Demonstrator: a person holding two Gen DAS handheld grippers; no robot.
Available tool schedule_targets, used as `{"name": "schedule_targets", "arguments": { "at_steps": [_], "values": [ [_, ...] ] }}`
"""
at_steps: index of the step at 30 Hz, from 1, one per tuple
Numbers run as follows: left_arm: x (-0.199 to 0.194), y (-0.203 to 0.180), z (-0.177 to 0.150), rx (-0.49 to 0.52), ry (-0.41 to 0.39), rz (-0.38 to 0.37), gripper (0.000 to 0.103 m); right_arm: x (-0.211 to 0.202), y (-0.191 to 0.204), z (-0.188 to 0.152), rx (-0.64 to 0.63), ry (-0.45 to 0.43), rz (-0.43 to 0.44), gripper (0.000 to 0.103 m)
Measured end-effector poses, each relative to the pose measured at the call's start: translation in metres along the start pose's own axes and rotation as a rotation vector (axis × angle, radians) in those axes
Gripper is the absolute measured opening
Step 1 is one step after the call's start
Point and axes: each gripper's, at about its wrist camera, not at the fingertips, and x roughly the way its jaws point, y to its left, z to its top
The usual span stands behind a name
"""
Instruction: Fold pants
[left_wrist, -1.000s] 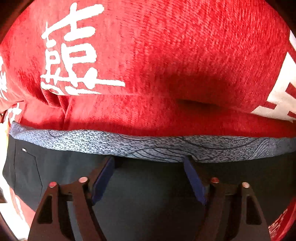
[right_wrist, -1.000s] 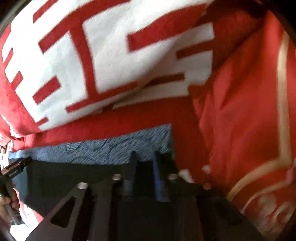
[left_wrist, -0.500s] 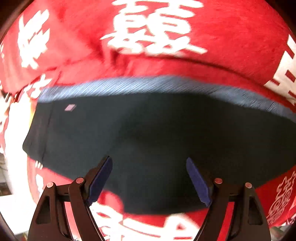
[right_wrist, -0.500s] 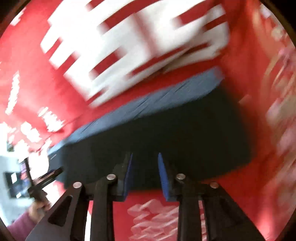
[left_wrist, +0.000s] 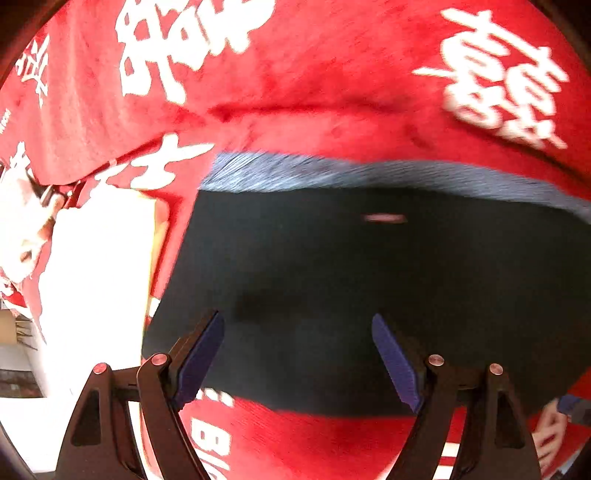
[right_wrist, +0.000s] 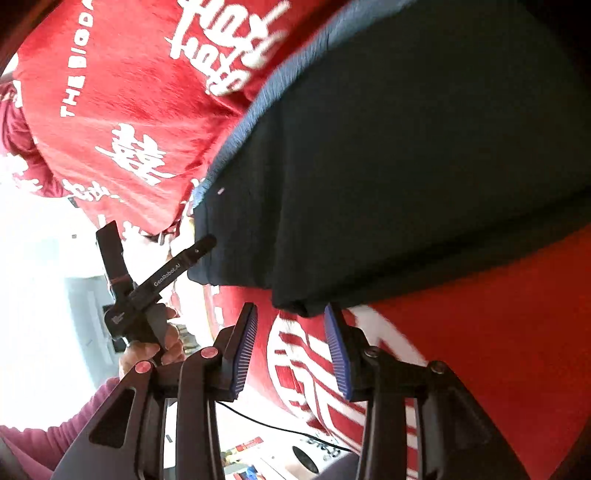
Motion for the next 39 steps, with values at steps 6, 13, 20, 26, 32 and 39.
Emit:
{"name": "schedule_targets", "arguments": {
  "at_steps": [6, 13, 20, 26, 32, 39],
  "values": [
    [0.014, 0.020, -0.008, -0.029, -0.030, -0.117, 0.092, 0.008, -0.014, -0.004, 0.065, -0.062, 0.006, 0.041],
    [0.011, 0.025, -0.007, -0.003, -0.019, -0.178, 0.093, 0.008, -0.003, 0.019, 0.133, -0.139, 0.016, 0.009],
    [0.017, 0.034, -0.014, 0.040, -0.031, -0.166, 0.096, 0.013, 0.001, -0.007, 0.023, -0.111, -0.172, 0.009],
    [-0.015, 0.014, -0.018, 0.069, -0.036, -0.142, 0.096, -0.010, 0.021, -0.005, -0.108, -0.048, -0.243, 0.018],
    [-0.040, -0.078, -0.013, 0.119, -0.078, -0.320, 0.096, -0.048, 0.041, 0.034, -0.280, -0.165, -0.401, 0.018],
    [-0.011, -0.125, -0.016, 0.196, -0.011, -0.260, 0.096, -0.071, -0.009, 0.049, -0.174, -0.163, -0.504, 0.018]
  ]
}}
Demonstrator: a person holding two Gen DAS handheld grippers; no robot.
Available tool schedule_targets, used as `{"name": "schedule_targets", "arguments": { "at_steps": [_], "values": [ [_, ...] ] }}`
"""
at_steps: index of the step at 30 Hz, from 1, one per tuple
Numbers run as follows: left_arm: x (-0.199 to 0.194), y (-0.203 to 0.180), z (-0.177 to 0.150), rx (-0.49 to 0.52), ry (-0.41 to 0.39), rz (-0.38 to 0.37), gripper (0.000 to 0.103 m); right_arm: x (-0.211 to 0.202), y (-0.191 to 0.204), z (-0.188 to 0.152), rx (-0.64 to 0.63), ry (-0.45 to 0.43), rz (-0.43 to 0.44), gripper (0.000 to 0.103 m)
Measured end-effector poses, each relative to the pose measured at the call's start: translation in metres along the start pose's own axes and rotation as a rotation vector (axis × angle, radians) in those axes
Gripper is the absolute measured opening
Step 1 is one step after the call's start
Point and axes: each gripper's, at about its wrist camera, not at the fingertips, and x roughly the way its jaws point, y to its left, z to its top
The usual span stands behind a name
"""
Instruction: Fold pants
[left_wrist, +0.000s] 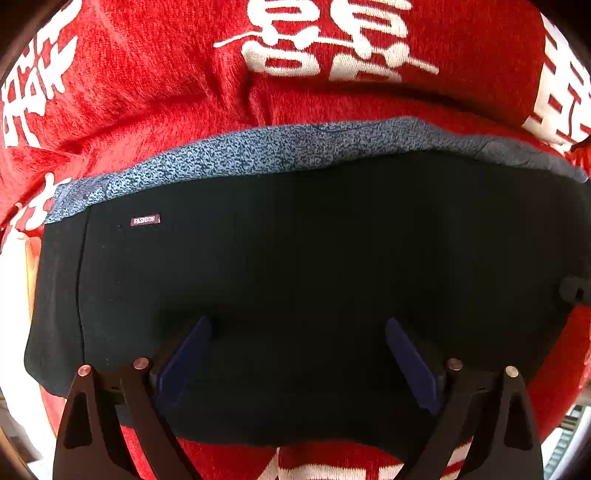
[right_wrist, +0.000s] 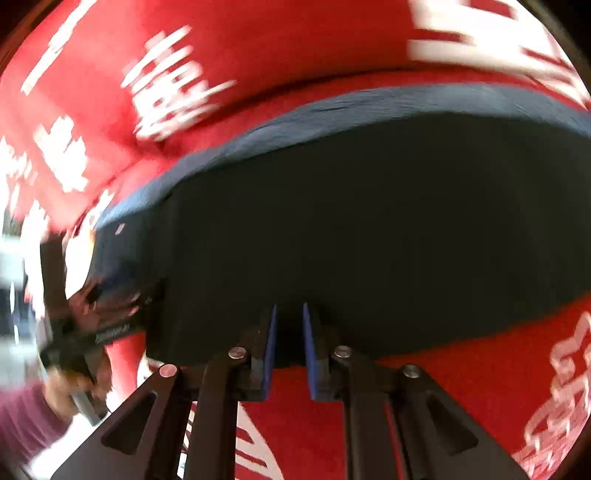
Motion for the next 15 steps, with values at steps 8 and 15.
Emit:
{"name": "schedule_targets", "arguments": {
  "at_steps": [8, 15],
  "values": [
    [-0.006, -0.013, 0.080, -0.063, -0.089, -0.031, 0.096, 0.008, 0.016, 0.077, -0.095, -0.056, 0.035, 0.023],
    [0.036, 0.008, 0.111, -0.184, -0.077, 0.052, 0.096, 0.039, 0.004, 0.119, -0.118, -0.101, -0.068, 0.020]
  ]
}}
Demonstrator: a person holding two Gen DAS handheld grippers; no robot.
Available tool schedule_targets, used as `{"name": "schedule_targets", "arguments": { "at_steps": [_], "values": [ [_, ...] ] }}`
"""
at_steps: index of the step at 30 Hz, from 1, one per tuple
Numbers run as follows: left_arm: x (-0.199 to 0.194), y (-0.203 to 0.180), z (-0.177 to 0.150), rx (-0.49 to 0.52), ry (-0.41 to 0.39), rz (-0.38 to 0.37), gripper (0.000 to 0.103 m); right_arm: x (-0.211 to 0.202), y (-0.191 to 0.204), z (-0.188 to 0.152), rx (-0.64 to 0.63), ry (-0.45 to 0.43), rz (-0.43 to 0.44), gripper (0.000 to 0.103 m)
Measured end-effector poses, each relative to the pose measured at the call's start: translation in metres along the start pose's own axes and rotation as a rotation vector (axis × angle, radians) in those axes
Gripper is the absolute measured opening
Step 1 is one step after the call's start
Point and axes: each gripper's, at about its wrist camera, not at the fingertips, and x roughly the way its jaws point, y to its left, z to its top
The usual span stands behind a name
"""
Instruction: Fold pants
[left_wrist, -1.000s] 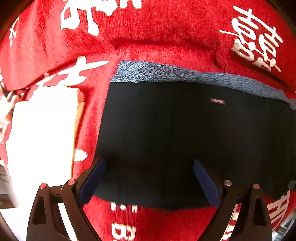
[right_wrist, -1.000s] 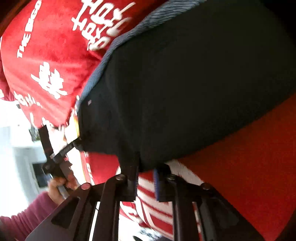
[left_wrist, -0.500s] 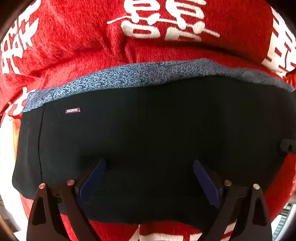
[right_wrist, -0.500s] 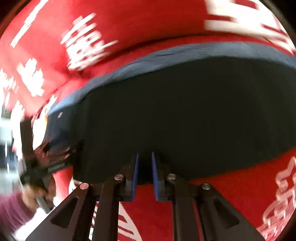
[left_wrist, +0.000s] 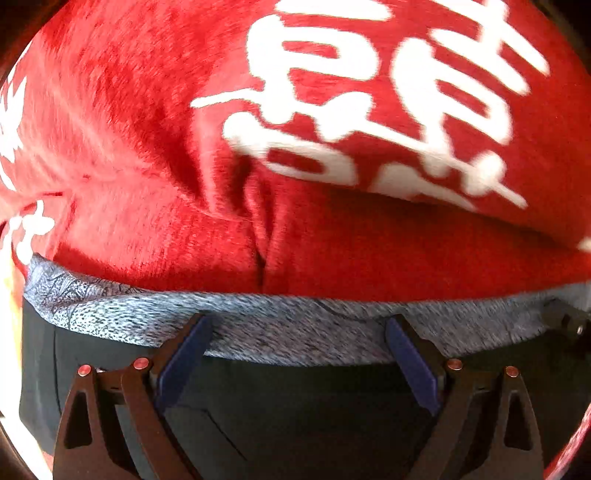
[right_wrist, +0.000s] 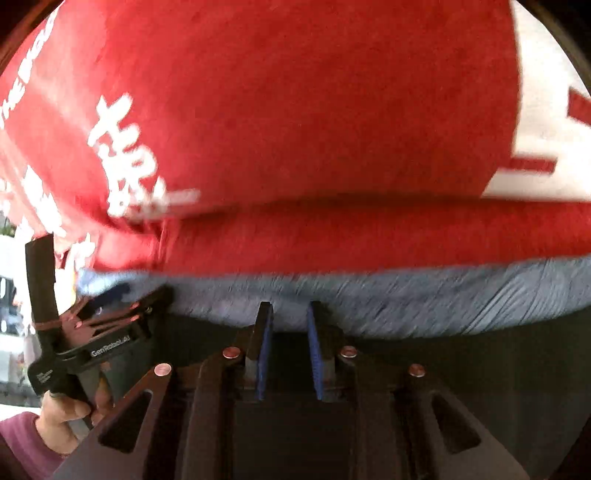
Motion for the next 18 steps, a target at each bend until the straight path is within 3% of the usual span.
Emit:
{"name": "schedule_targets", "arguments": {
  "at_steps": [1, 4, 7, 9, 11, 14, 18],
  "values": [
    [0.000, 0.002, 0.002, 0.006, -0.006, 0.009, 0.096, 0.001, -0.004, 0.004, 0.005, -0.006, -0.040, 0.021],
    [-0.004, 0.008, 0.005, 0.025, -0.005, 0.041, 0.096, 0.001, -0.024, 0.013, 0.079, -0.011, -0.005, 0.021],
    [-0.020, 0.024, 0.006, 0.043, -0.018, 0.053, 0.096, -0.011, -0.020, 0.012, 0.071, -0.009, -0.068, 0.025],
    [-0.035, 0.039, 0.004, 0.057, -0.027, 0.064, 0.096, -0.022, -0.015, 0.004, 0.078, -0.008, -0.034, 0.037],
    [-0.051, 0.055, -0.009, 0.059, -0.027, 0.064, 0.096, -0.031, -0.008, -0.007, 0.070, -0.008, -0.014, 0.046],
    [-0.067, 0.067, -0.030, 0.082, -0.017, 0.058, 0.096, -0.038, 0.010, -0.029, 0.038, 0.006, 0.002, 0.048],
    [-0.082, 0.057, -0.066, 0.116, 0.019, 0.019, 0.096, -0.038, 0.027, -0.064, 0.032, 0.059, -0.001, 0.056]
  ]
}}
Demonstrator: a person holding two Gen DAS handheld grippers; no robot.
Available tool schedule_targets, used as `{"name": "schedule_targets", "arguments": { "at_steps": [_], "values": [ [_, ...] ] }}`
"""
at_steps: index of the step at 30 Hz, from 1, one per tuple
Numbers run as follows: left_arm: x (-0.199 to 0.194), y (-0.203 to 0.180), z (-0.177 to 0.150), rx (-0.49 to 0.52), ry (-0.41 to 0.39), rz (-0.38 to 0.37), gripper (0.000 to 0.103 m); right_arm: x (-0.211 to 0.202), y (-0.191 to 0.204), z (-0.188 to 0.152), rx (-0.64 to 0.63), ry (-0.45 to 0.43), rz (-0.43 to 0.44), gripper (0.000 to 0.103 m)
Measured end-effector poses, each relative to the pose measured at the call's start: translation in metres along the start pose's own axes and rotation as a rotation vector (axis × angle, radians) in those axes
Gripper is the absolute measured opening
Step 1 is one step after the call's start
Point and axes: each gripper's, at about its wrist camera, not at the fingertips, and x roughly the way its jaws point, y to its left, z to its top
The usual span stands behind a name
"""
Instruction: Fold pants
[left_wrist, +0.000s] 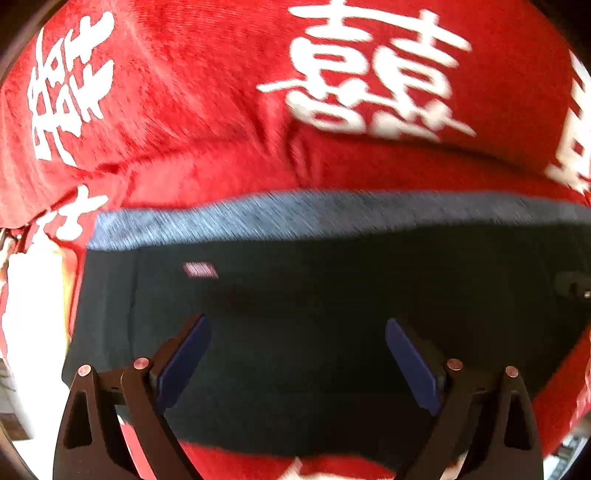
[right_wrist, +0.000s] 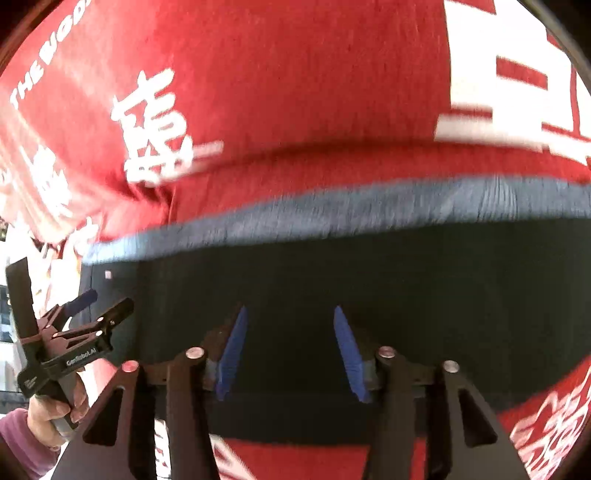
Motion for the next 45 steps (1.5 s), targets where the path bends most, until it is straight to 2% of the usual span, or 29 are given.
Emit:
{"name": "schedule_targets", "arguments": {
  "at_steps": [3, 9, 11, 15, 21, 26, 32, 36, 40, 41, 42, 43, 44, 45],
  "values": [
    [0.001, -0.027, -0.023, 0.006, 0.039, -0.051, 0.096, 0.000, 0.003, -0.026, 0.043, 0.026, 0.008, 0.059],
    [-0.001, -0.065, -0.036, 0.085, 0.075, -0.114, 0.096, -0.021, -0.015, -0.067, 0.130, 0.028, 0.012, 0.066],
    [-0.008, -0.077, -0.040, 0.124, 0.085, -0.116, 0.096, -0.033, -0.030, -0.078, 0.163, 0.030, -0.006, 0.072],
    [-0.015, -0.105, -0.044, 0.170, 0.110, -0.105, 0.096, -0.059, -0.061, -0.099, 0.239, 0.006, -0.009, 0.073],
    [-0.023, -0.147, -0.036, 0.183, 0.099, -0.112, 0.096, -0.085, -0.119, -0.118, 0.324, -0.018, -0.016, 0.073],
    [-0.028, -0.198, -0.030, 0.182, 0.104, -0.133, 0.096, -0.108, -0.174, -0.121, 0.390, -0.060, -0.026, 0.073],
    [-0.024, -0.258, -0.012, 0.158, 0.088, -0.134, 0.096, -0.132, -0.254, -0.099, 0.463, -0.132, -0.044, 0.073],
    [-0.018, -0.281, -0.001, 0.118, 0.085, -0.114, 0.096, -0.137, -0.305, -0.075, 0.517, -0.183, -0.046, 0.073],
    [-0.011, -0.294, 0.006, 0.072, 0.093, -0.105, 0.096, -0.134, -0.334, -0.059, 0.545, -0.222, -0.058, 0.073],
    [-0.010, -0.297, 0.007, 0.069, 0.096, -0.101, 0.096, -0.133, -0.339, -0.055, 0.552, -0.235, -0.061, 0.067],
    [-0.009, -0.299, 0.007, 0.069, 0.098, -0.098, 0.096, -0.134, -0.342, -0.052, 0.552, -0.252, -0.056, 0.047],
    [-0.008, -0.302, 0.008, 0.070, 0.100, -0.096, 0.096, -0.134, -0.343, -0.050, 0.547, -0.259, -0.051, 0.033],
    [-0.007, -0.303, 0.008, 0.073, 0.102, -0.093, 0.096, -0.134, -0.343, -0.049, 0.544, -0.261, -0.055, 0.021],
    [-0.006, -0.304, 0.009, 0.076, 0.104, -0.090, 0.096, -0.136, -0.343, -0.047, 0.539, -0.271, -0.049, 0.015]
  ]
}}
